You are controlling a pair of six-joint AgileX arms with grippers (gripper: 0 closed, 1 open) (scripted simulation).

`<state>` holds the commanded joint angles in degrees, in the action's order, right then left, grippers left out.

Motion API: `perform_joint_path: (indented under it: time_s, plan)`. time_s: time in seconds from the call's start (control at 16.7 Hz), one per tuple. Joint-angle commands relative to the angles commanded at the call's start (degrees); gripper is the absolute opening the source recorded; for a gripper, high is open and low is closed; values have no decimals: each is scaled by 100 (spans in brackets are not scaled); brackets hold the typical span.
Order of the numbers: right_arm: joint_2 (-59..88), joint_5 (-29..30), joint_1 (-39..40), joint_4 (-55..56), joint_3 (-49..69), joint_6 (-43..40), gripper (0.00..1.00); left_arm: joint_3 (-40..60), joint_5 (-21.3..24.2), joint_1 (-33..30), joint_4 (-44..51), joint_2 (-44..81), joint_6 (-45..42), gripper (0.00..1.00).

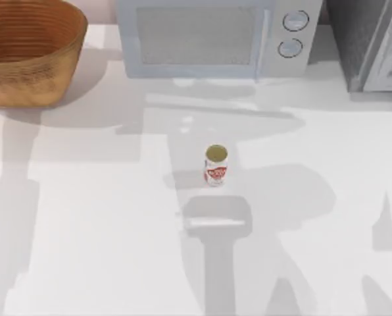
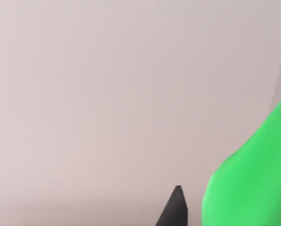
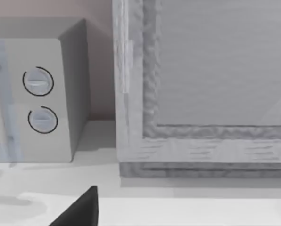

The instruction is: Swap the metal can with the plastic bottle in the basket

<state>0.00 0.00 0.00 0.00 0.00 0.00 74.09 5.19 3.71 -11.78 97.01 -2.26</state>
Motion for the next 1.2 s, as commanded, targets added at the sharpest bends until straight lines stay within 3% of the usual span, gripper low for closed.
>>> perform_joint_path:
  time_s: [0.36,0.66,1.2]
  plan:
    - [0,0,0,0,0,0,100,417,-30,-56,-519,1029,9,0]
    - [0,0,0,0,0,0,100,494,-38,-72,-605,1122,19,0]
    - [0,0,0,0,0,0,100,494,-38,-72,-605,1122,19,68]
